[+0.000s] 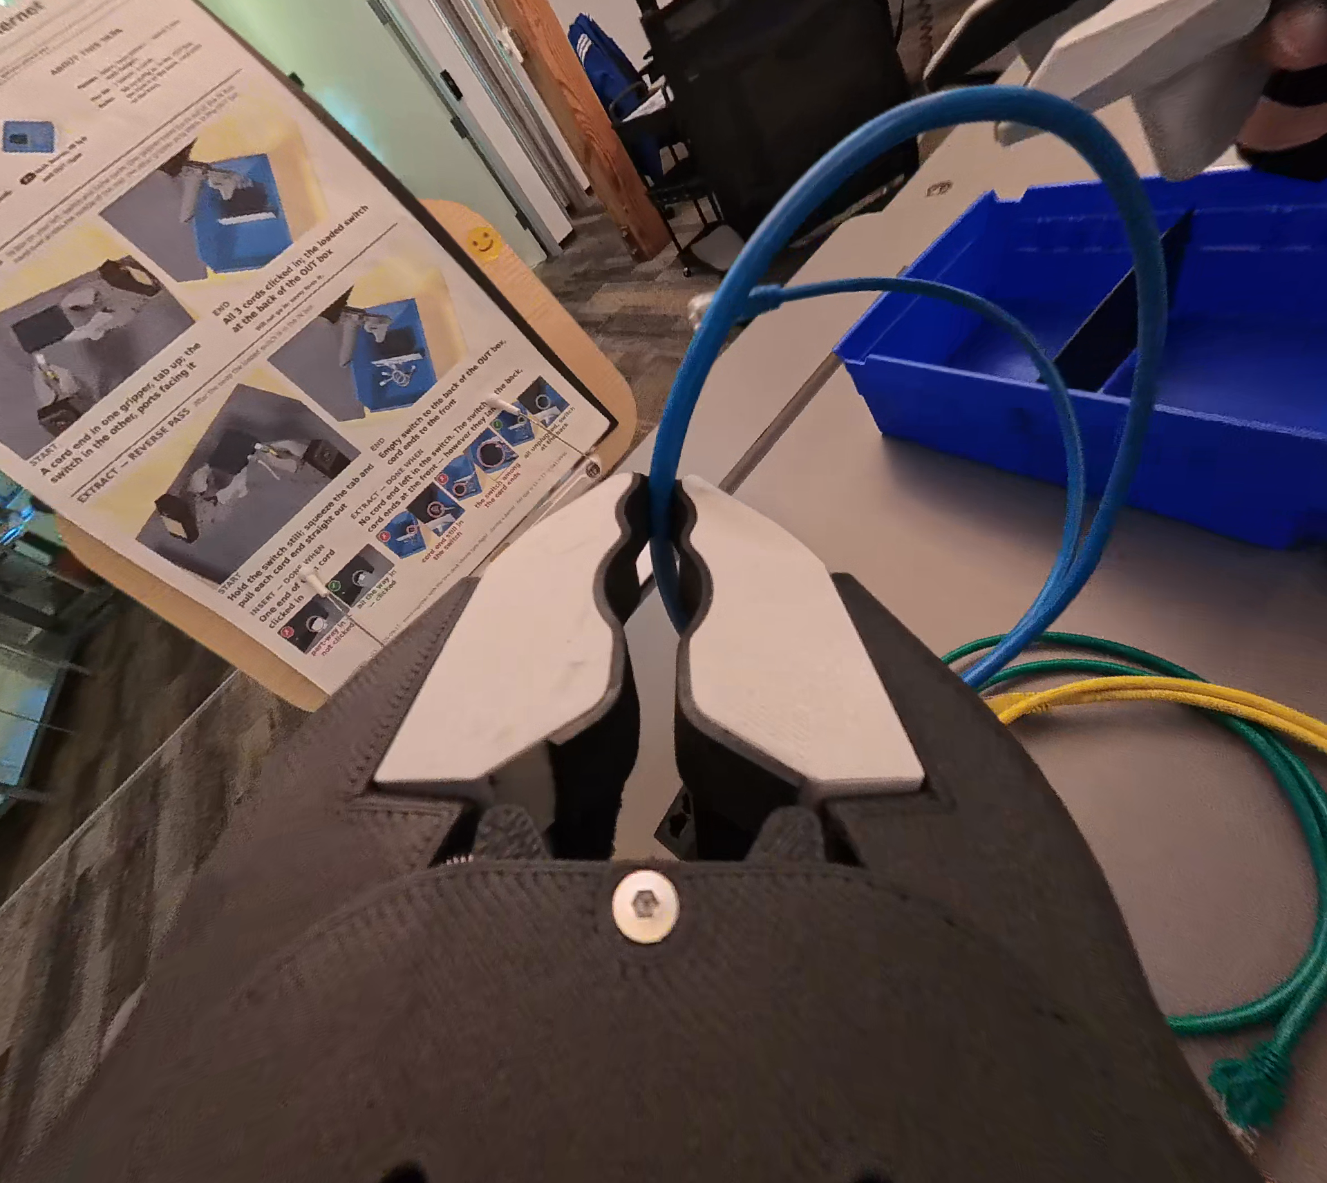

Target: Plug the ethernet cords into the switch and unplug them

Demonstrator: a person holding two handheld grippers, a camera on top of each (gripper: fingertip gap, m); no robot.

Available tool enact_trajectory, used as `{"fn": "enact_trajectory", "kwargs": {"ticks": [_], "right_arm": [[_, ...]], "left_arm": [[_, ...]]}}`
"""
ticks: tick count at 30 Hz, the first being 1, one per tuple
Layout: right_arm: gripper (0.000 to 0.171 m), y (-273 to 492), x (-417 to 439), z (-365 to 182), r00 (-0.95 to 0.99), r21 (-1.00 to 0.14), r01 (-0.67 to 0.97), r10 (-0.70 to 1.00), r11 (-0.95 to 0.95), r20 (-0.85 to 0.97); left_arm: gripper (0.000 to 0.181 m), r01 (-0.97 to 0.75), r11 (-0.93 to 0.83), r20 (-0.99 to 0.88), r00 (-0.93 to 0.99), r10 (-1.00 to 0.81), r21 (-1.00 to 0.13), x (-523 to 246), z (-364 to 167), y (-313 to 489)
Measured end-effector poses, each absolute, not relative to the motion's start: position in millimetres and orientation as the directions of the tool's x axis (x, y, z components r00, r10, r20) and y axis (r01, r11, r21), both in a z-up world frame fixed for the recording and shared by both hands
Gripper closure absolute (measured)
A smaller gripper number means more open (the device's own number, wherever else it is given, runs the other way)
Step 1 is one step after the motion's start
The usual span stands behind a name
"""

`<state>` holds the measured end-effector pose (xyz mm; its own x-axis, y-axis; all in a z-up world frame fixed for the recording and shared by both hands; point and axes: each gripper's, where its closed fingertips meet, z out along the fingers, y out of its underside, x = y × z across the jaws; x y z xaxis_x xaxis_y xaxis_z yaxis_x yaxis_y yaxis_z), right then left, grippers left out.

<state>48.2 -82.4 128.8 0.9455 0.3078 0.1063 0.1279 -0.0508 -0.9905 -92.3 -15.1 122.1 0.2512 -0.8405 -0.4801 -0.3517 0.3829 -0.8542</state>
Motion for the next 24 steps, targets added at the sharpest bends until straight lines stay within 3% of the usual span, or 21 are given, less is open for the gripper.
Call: {"fn": "enact_trajectory", "kwargs": {"ticks": [8,9,10,11,13,15,18,22,24], "right_arm": [[0.115,-36,39,80,0.956,-0.967,0.158,0.277,-0.202,0.098],[0.123,-32,38,74,0.954,-0.960,0.171,0.279,-0.222,0.105],[0.149,-30,35,70,0.948,-0.955,0.183,0.298,-0.234,0.109],[0.164,-30,31,69,0.942,-0.954,0.190,0.318,-0.234,0.110],[0.164,-31,27,75,0.934,-0.958,0.201,0.336,-0.204,0.124],[0.164,-36,24,87,0.924,-0.956,0.257,0.324,-0.139,0.201],[0.164,-48,11,109,0.881,-0.916,0.400,0.283,-0.017,0.379],[0.164,-60,-18,129,0.687,-0.698,0.702,0.125,0.142,0.716],[0.164,-63,-37,128,0.597,-0.604,0.778,0.099,0.173,0.796]], "left_arm": [[0.177,-0.299,0.380,-0.455,0.245,-0.856,-0.875,-106,126,-8],[0.177,-0.296,0.381,-0.454,0.238,-0.858,-0.876,-108,126,-8],[0.177,-0.295,0.379,-0.450,0.226,-0.864,-0.877,-109,125,-8],[0.176,-0.293,0.370,-0.436,0.207,-0.876,-0.882,-109,122,-10],[0.175,-0.313,0.320,-0.370,0.115,-0.922,-0.894,-108,111,-19],[0.167,-0.326,0.263,-0.268,-0.031,-0.963,-0.908,-109,100,-38],[0.120,-0.316,0.182,-0.138,-0.158,-0.978,-0.931,-119,103,-52],[0.114,-0.208,-0.012,0.054,-0.197,-0.979,-0.978,-133,123,-46],[0.116,-0.172,-0.102,0.135,-0.194,-0.972,-0.980,-130,126,-37]]}}
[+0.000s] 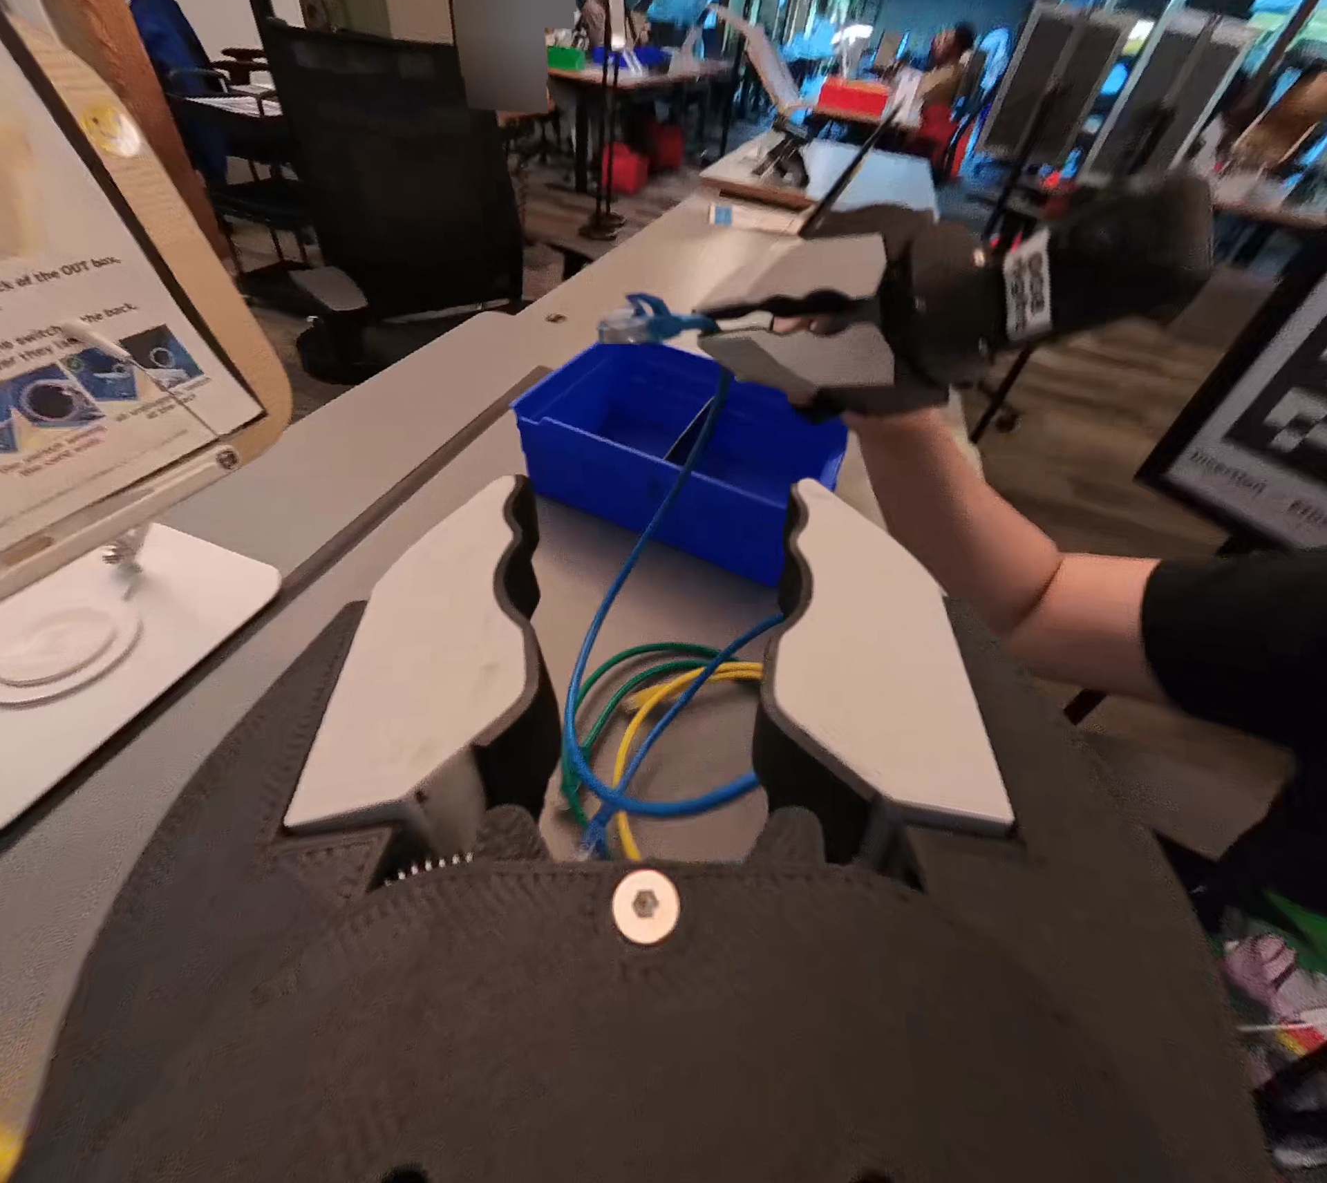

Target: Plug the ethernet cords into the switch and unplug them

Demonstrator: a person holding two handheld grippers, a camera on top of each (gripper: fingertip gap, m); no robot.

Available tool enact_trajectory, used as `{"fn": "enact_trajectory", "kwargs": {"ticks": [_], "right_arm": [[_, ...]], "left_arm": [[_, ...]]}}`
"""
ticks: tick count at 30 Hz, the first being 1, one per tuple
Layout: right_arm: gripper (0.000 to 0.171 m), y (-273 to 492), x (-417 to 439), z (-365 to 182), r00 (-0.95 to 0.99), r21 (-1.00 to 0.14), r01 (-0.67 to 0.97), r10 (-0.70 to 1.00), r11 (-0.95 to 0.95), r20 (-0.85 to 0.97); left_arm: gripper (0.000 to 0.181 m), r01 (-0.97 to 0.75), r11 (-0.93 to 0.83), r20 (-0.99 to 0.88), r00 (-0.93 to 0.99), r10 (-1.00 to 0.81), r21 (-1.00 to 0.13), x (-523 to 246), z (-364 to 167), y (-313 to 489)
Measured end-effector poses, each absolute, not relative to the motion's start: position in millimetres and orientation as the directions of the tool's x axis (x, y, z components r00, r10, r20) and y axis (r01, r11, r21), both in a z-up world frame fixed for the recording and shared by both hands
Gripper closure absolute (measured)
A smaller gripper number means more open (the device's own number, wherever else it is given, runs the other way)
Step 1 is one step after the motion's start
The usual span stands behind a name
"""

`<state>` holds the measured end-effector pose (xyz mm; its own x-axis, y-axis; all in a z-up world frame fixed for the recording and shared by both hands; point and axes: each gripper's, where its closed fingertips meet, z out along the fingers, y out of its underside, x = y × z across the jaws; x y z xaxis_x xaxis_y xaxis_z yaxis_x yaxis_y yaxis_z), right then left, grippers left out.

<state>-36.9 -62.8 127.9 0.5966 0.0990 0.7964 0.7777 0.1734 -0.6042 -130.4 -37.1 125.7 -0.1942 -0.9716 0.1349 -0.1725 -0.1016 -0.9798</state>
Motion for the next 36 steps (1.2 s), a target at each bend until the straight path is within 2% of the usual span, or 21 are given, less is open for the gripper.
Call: {"fn": "enact_trajectory", "kwargs": {"ticks": [3,7,12,14,16,19,21,23,25,26,28,31,34,36], "right_arm": [[0.164,-62,-57,121,0.531,-0.545,0.817,0.122,0.188,0.838],[0.164,-59,-64,112,0.485,-0.504,0.844,0.140,0.182,0.863],[0.164,-58,-71,104,0.448,-0.475,0.858,0.168,0.197,0.878],[0.164,-55,-70,103,0.458,-0.484,0.852,0.162,0.202,0.874],[0.164,-52,-71,101,0.505,-0.541,0.814,0.201,0.211,0.839],[0.145,-63,-79,126,0.568,-0.576,0.748,0.131,0.329,0.812],[0.148,-86,-109,141,0.620,-0.633,0.601,0.216,0.488,0.754],[0.167,-103,-146,135,0.609,-0.797,0.316,0.534,0.515,0.587],[0.161,-84,-161,113,0.600,-0.958,0.105,0.751,0.267,0.276],[0.149,-68,-162,98,0.607,-0.990,0.052,0.783,0.133,0.138],[0.140,-44,-159,80,0.624,-0.997,-0.073,0.779,-0.014,-0.057],[0.133,-39,-145,92,0.598,-0.948,-0.318,0.783,0.033,-0.173],[0.134,-57,-134,117,0.558,-0.901,-0.409,0.820,0.142,-0.124],[0.149,-67,-133,124,0.564,-0.909,-0.364,0.825,0.203,-0.042]], "left_arm": [[0.116,-0.160,-0.195,0.230,-0.248,-0.941,-0.968,-121,122,-37],[0.141,-0.155,-0.242,0.279,-0.295,-0.914,-0.958,-113,115,-37],[0.158,-0.170,-0.207,0.250,-0.290,-0.924,-0.963,-107,106,-37],[0.168,-0.171,-0.180,0.229,-0.343,-0.911,-0.969,-110,107,-45],[0.169,-0.165,-0.133,0.181,-0.326,-0.928,-0.977,-111,108,-43],[0.169,-0.152,-0.113,0.149,-0.255,-0.955,-0.982,-113,110,-32],[0.170,-0.125,-0.144,0.173,-0.262,-0.950,-0.982,-117,116,-28],[0.169,-0.113,-0.156,0.182,-0.277,-0.944,-0.981,-122,120,-26],[0.169,-0.106,-0.142,0.166,-0.280,-0.946,-0.984,-126,123,-26],[0.169,-0.097,-0.131,0.154,-0.298,-0.942,-0.987,-128,125,-30],[0.169,-0.075,-0.094,0.115,-0.359,-0.926,-0.993,-132,130,-43],[0.169,-0.103,-0.003,0.044,-0.389,-0.920,-0.995,-132,125,-57],[0.169,-0.122,0.058,-0.002,-0.413,-0.911,-0.991,-131,119,-67],[0.169,-0.124,0.057,0.003,-0.436,-0.900,-0.991,-132,120,-73]]}}
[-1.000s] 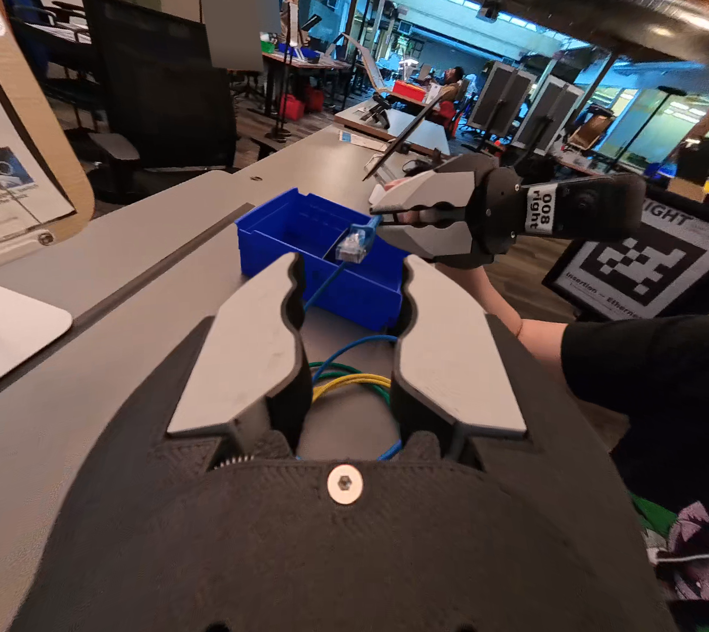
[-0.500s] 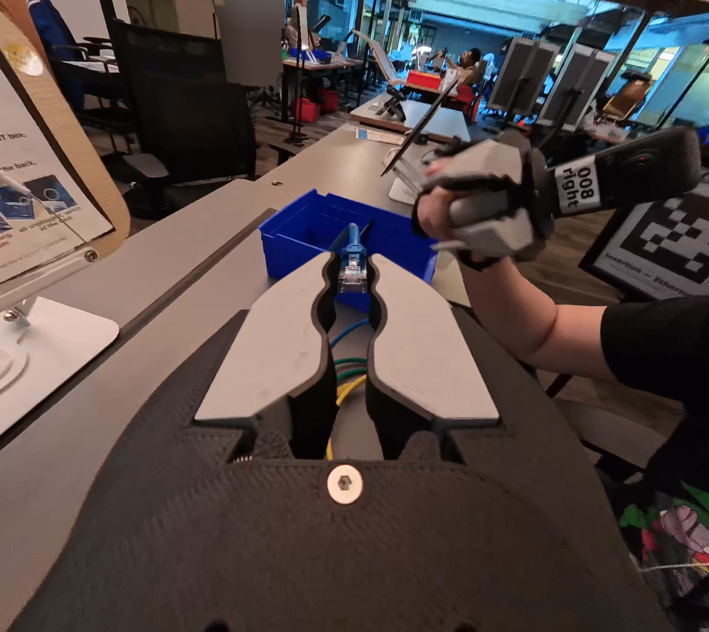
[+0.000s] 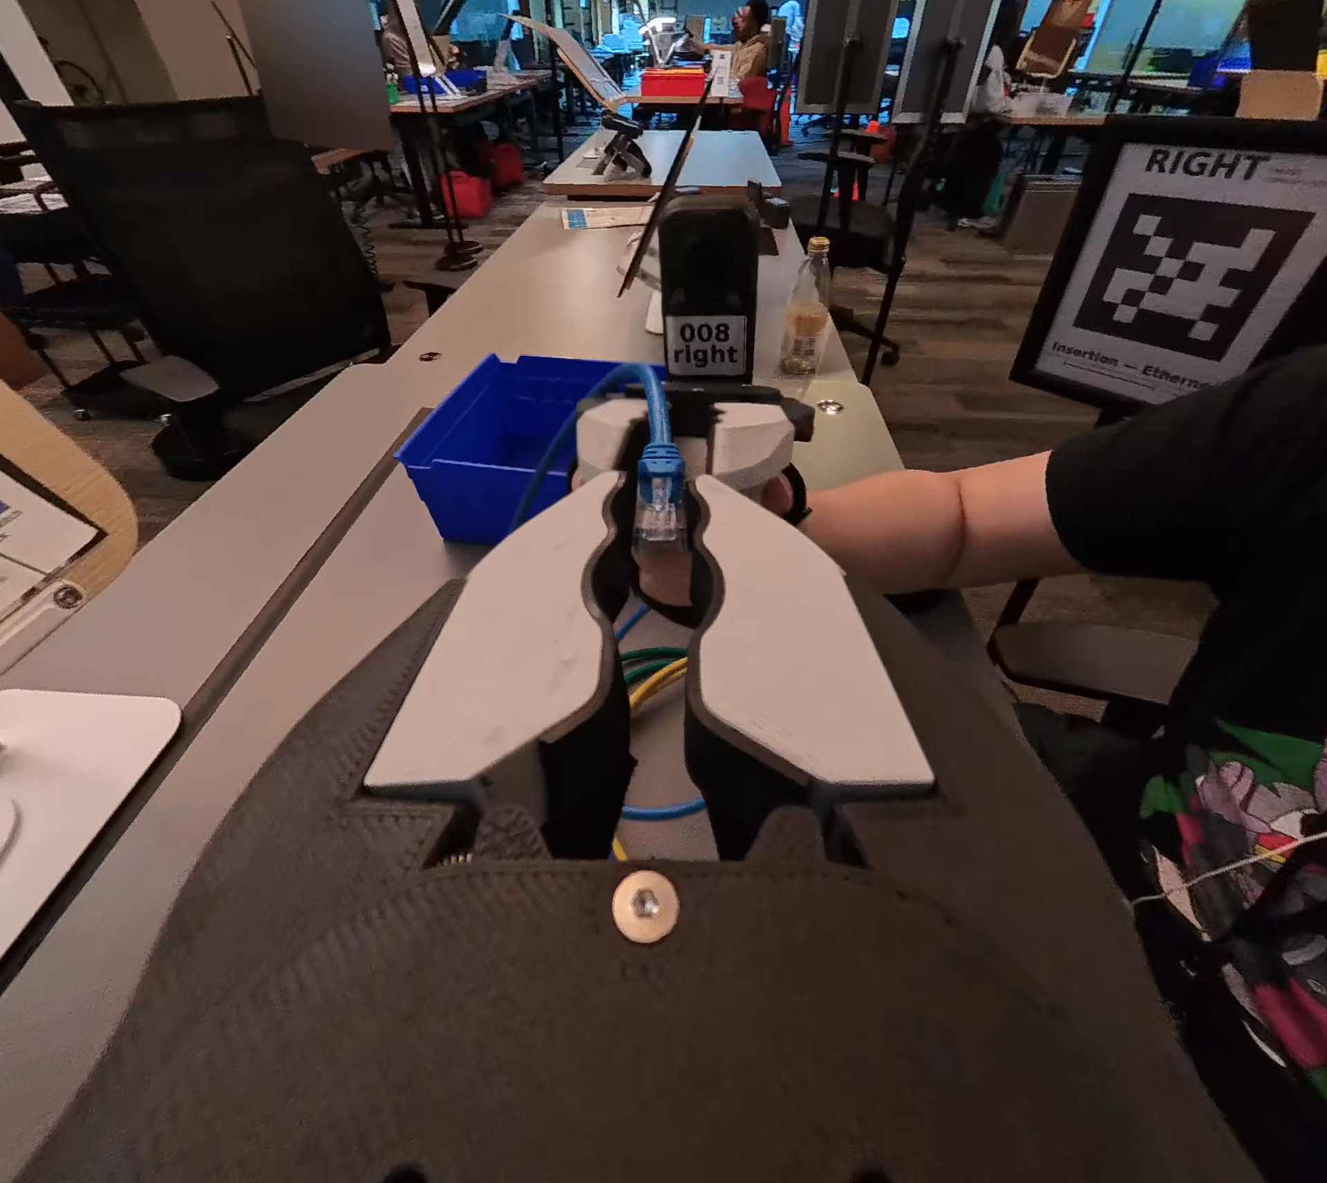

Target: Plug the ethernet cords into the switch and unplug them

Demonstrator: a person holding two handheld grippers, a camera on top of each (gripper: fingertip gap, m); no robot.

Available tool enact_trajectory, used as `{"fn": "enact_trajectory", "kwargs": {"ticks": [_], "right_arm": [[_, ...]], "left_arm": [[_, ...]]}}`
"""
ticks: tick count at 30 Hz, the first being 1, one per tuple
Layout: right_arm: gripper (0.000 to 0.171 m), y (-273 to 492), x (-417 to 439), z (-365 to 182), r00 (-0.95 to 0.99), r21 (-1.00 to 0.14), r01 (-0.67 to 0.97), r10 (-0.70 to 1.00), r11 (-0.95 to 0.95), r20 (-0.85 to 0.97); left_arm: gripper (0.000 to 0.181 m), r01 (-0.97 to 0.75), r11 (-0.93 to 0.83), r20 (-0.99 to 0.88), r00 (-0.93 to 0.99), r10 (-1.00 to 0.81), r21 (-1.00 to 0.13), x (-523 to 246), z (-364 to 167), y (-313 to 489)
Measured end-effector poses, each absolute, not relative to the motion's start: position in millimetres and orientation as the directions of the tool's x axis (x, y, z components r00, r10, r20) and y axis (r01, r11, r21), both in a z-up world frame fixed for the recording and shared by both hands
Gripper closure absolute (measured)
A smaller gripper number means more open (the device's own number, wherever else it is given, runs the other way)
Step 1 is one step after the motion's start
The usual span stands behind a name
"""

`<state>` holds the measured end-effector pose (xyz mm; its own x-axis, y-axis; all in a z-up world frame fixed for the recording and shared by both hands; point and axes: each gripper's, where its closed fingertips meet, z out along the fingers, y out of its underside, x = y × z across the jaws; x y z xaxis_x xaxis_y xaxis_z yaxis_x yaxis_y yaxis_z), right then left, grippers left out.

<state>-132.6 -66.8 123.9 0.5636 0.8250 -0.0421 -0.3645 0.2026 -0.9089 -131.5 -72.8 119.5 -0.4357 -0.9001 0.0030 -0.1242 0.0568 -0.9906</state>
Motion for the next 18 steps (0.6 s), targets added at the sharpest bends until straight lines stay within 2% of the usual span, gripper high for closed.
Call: {"fn": "enact_trajectory", "kwargs": {"ticks": [3,5,8,14,17,18], "right_arm": [[0.154,-74,-132,129,0.582,-0.913,-0.314,0.813,0.260,0.031],[0.151,-75,-134,128,0.576,-0.925,-0.286,0.816,0.250,0.043],[0.156,-75,-137,127,0.560,-0.938,-0.266,0.828,0.222,0.037],[0.159,-67,-134,117,0.520,-0.969,-0.244,0.848,0.032,-0.103],[0.159,-62,-127,120,0.538,-0.953,-0.301,0.820,-0.030,-0.196],[0.159,-60,-125,119,0.538,-0.945,-0.320,0.808,-0.066,-0.239]], "left_arm": [[0.169,-0.131,0.067,-0.001,-0.455,-0.891,-0.989,-133,119,-78],[0.169,-0.137,0.083,-0.013,-0.448,-0.894,-0.987,-133,117,-78],[0.169,-0.149,0.128,-0.048,-0.448,-0.893,-0.981,-133,113,-80],[0.169,-0.179,0.233,-0.150,-0.385,-0.910,-0.956,-130,104,-74],[0.165,-0.100,0.369,-0.334,-0.257,-0.907,-0.924,-126,112,-66],[0.154,-0.078,0.426,-0.407,-0.184,-0.895,-0.902,-125,116,-61]]}}
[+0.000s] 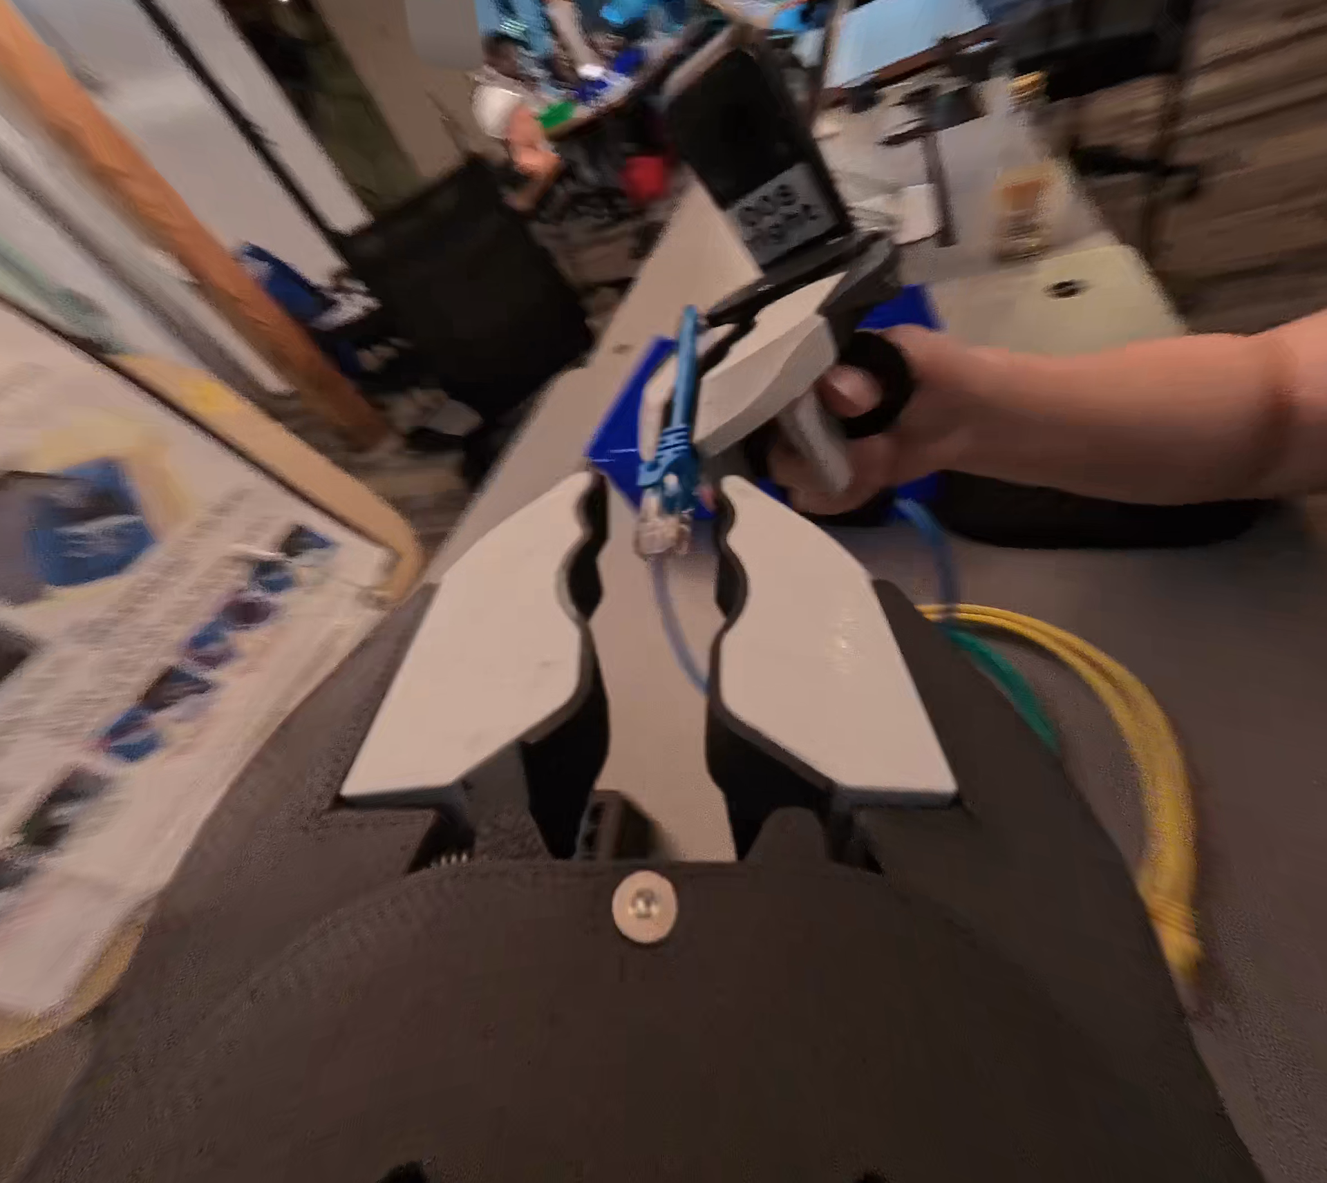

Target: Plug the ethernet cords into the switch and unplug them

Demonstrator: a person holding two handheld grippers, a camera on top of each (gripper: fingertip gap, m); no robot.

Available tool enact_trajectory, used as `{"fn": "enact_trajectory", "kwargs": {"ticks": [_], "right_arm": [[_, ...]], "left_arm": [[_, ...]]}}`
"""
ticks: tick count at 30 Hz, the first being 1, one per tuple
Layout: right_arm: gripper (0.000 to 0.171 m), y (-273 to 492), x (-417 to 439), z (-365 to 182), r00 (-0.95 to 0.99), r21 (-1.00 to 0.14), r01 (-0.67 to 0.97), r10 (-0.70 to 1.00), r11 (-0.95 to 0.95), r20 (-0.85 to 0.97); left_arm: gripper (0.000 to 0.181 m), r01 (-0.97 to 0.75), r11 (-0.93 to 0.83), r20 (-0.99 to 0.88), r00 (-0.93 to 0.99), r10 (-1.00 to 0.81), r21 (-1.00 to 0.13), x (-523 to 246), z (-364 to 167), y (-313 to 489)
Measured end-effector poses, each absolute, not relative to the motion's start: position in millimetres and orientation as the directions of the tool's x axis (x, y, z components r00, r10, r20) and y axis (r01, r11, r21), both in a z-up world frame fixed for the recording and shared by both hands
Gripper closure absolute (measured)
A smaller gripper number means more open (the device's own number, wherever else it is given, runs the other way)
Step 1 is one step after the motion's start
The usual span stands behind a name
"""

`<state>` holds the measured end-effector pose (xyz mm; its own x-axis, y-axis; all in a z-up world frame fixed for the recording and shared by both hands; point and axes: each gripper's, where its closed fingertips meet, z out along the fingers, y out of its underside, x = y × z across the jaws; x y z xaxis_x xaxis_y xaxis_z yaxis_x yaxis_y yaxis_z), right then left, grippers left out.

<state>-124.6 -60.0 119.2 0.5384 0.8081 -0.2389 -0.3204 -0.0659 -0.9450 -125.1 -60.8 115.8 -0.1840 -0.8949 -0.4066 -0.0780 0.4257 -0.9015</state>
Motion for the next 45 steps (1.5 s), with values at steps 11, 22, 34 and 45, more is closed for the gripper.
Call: {"fn": "enact_trajectory", "kwargs": {"ticks": [11,22,34,45], "right_arm": [[0.160,-62,-126,107,0.416,-0.861,-0.364,0.765,-0.355,-0.492],[0.159,-80,-141,99,0.302,-0.905,-0.221,0.857,-0.364,-0.418],[0.159,-79,-143,86,0.284,-0.885,-0.180,0.838,-0.430,-0.465],[0.159,-77,-140,84,0.312,-0.894,-0.154,0.838,-0.421,-0.448]], "left_arm": [[0.165,-0.133,0.746,-0.748,-0.041,-0.662,-0.653,-111,97,-59],[0.167,-0.122,0.734,-0.701,-0.229,-0.676,-0.668,-124,85,-79],[0.167,-0.164,0.757,-0.705,-0.282,-0.651,-0.633,-125,72,-79],[0.166,-0.172,0.738,-0.691,-0.265,-0.672,-0.652,-123,71,-76]]}}
